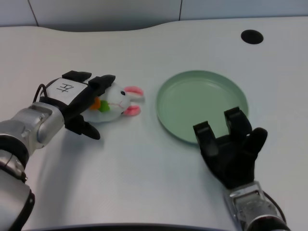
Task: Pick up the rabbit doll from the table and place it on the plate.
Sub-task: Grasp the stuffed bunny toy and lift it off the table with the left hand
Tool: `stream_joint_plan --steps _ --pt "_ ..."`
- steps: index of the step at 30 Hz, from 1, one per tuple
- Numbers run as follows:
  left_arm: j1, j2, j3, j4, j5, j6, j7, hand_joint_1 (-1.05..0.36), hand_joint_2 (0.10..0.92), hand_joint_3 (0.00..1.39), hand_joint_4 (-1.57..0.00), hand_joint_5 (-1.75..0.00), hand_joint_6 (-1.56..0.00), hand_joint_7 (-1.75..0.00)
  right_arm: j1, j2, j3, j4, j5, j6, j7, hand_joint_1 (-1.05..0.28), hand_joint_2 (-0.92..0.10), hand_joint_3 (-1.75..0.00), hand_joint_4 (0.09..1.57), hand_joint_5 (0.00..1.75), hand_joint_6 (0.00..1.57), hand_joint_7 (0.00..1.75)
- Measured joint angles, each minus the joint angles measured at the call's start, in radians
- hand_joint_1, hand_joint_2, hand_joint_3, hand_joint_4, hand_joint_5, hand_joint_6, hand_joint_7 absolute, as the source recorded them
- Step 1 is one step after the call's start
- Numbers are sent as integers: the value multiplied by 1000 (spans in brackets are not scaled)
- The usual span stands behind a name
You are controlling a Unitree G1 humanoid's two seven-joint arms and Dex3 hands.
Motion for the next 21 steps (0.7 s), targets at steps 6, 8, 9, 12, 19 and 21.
stream_joint_plan --steps 6,8,9,12,19,21 --pt "24 -19 -63 7 12 19 194 -306 791 10 -679 -190 -502 -56 7 3 3 -12 -1 -2 2 -458 -870 -9 897 1746 837 1482" --pt "24 -28 -75 13 13 36 240 -230 826 12 -798 -246 -708 -95 9 3 7 -16 -1 -2 2 -455 -868 -7 895 1746 837 1468" --pt "24 -31 -82 14 13 44 257 -216 833 11 -819 -257 -749 -98 9 3 8 -16 -1 -2 2 -455 -869 -7 895 1746 835 1465" --pt "24 -37 -96 16 12 52 291 -180 840 4 -820 -644 -922 -144 10 4 9 -17 -1 -2 2 -448 -868 -6 900 1746 876 1327" --pt "24 -42 -92 19 -8 7 356 -187 839 1 -639 -1145 -903 -502 10 9 5 -17 2 -8 2 -463 -866 -10 910 1746 831 1540" --pt "19 -42 -85 19 -20 -18 356 -178 823 1 -687 -1053 -908 -510 10 8 5 -17 2 -13 2 -462 -869 -11 918 1746 818 1583"
